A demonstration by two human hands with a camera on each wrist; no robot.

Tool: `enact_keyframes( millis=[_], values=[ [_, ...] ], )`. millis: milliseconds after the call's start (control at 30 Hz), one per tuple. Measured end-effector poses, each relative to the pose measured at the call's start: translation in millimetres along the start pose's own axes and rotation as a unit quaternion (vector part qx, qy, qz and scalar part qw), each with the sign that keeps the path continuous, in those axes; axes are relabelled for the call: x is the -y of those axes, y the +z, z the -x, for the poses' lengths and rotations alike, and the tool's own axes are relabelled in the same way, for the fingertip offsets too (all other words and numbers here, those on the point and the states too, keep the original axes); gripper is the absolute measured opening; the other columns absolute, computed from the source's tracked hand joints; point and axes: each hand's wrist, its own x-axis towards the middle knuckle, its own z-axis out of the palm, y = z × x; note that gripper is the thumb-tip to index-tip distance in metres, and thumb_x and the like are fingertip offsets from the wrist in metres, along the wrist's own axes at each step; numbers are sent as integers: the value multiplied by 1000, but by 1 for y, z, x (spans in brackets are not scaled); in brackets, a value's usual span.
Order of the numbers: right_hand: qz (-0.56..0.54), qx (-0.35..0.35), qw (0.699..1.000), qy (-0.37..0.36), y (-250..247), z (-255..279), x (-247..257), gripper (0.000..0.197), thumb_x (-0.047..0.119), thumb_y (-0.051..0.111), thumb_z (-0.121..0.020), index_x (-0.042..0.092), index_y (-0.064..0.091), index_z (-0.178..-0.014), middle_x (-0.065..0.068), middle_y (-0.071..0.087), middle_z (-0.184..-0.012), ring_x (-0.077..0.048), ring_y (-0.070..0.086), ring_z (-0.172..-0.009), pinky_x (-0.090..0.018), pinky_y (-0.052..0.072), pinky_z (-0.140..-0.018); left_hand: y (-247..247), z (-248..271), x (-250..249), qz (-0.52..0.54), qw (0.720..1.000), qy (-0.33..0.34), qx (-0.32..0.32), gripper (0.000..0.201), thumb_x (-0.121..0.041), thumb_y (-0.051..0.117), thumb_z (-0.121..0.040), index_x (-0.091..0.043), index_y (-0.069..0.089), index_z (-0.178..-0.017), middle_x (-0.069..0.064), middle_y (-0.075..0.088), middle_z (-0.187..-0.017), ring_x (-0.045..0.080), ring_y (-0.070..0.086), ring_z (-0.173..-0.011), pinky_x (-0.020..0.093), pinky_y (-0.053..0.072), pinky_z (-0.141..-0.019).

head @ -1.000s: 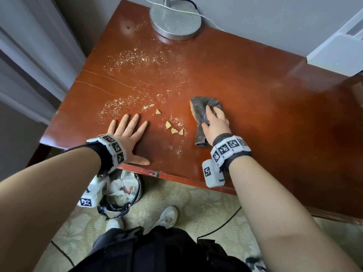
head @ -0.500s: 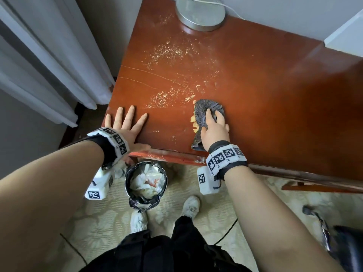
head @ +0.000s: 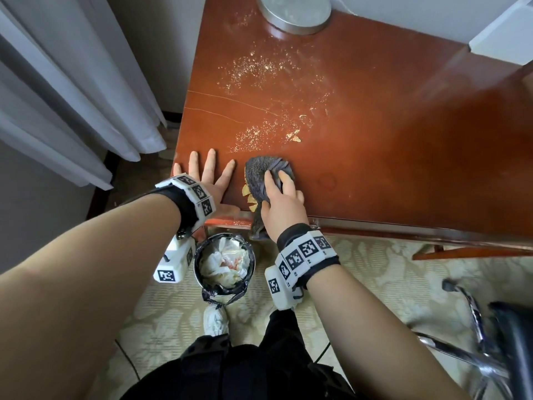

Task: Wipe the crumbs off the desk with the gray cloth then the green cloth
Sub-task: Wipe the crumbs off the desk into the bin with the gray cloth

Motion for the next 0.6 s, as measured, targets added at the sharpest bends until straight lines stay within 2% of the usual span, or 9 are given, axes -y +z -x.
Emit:
enact_keyframes(
  millis=[167,233,333,433,533,600],
  values=[
    [7,16,1000,-26,5,13,4,56,17,37,-97,28,17,-148,3,6,-156,-33,24,-131,-36,37,-103,5,-3,3,-14,1000,9,-26,113,-90,32,-63,-34,-28,-141,6,-32,-151,39,-18,-141,60,-1,-111],
    [-18,19,999,-36,4,16,1,56,16,39,-96,26,20,-148,2,10,-156,-31,26,-132,-34,34,-106,8,-7,3,-22,999,14,-26,120,-91,38,-59,-34,-30,-140,7,-34,-150,40,-19,-140,61,-1,-110],
    [-111,-18,993,-20,-13,8,-6,55,12,43,-95,22,27,-147,-1,18,-154,-22,29,-137,-30,27,-114,12,-12,7,-51,998,18,-29,127,-77,59,-63,-35,-33,-138,10,-37,-148,41,-20,-139,63,1,-110],
    [-130,-100,987,9,-51,-19,-20,53,11,44,-95,17,30,-146,-3,21,-152,-17,31,-137,-19,18,-110,16,-13,15,-92,993,46,-53,132,-58,73,-65,-37,-37,-135,9,-38,-146,40,-22,-139,58,-2,-111],
    [-88,-160,982,58,-84,-63,-42,53,11,42,-96,17,29,-146,-3,19,-153,-21,31,-137,-24,23,-111,17,-13,20,-115,990,54,-60,139,-62,75,-59,-39,-41,-131,6,-42,-144,37,-26,-138,54,-7,-112],
    [-48,-137,984,102,-92,-90,-53,53,11,41,-96,19,27,-147,-2,18,-153,-27,32,-135,-32,27,-112,16,-16,20,-123,989,52,-56,143,-66,76,-54,-40,-41,-130,6,-44,-143,37,-28,-137,55,-9,-111]
  ],
)
